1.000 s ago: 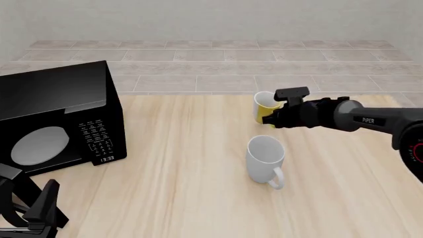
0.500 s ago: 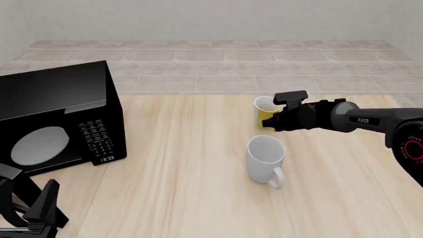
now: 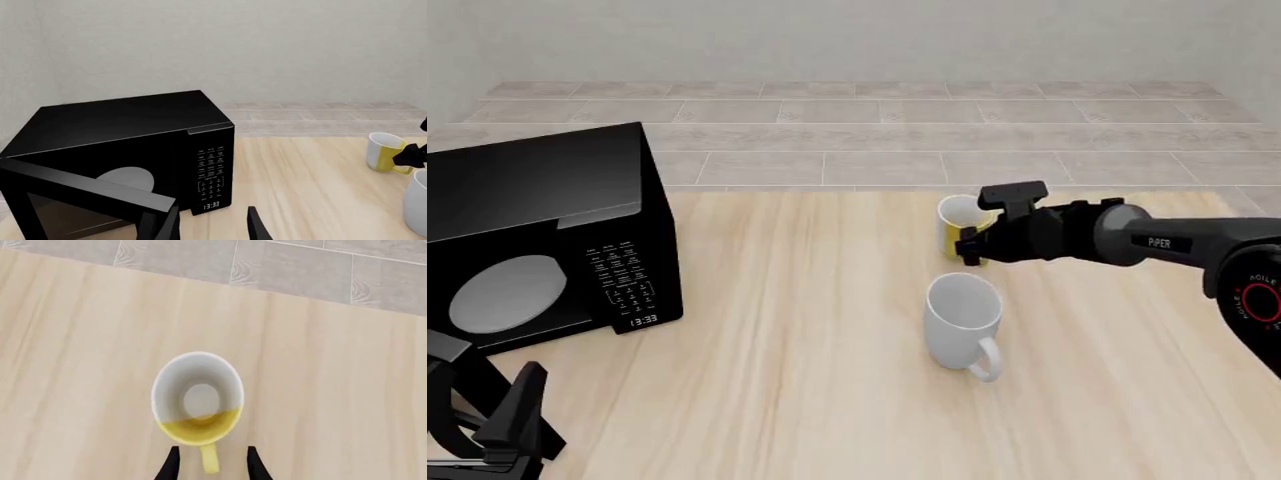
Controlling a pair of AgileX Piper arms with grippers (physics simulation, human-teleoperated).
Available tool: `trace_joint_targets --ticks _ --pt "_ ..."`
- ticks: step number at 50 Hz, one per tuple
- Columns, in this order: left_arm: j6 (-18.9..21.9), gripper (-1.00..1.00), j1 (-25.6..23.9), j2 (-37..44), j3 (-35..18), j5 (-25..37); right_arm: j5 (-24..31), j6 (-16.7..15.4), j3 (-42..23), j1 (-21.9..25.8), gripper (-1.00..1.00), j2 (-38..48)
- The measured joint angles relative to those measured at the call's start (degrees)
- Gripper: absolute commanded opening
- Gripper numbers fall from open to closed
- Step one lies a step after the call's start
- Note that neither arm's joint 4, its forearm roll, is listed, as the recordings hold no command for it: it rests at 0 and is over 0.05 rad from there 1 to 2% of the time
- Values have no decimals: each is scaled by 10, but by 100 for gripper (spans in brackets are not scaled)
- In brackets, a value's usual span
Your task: Put the yellow and white mug to the front of the white mug.
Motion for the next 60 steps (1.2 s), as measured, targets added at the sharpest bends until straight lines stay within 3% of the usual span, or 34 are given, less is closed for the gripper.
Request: trace_joint_targets --ticks 18,60 --pt "0 100 0 0 0 0 0 3 6 2 100 -14" --pt "0 100 0 0 0 0 42 -8 13 22 100 -134"
